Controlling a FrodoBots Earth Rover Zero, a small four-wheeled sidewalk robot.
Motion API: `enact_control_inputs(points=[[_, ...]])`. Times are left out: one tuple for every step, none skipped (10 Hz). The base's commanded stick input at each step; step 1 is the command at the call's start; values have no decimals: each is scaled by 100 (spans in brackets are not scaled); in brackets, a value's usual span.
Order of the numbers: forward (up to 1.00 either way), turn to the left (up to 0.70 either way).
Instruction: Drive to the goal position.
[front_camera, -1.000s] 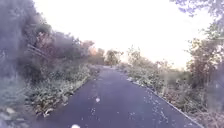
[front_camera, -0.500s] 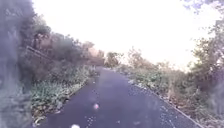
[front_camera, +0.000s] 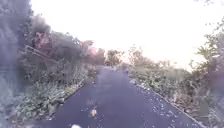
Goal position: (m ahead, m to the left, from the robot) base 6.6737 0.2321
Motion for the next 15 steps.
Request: enact_control_inputs(points=[[45,0],[45,0],[45,0],[45,0],[45,0],[45,0],[45,0],[45,0],[45,0],[45,0],[45,0],[45,0],[45,0],[45,0],[45,0]])
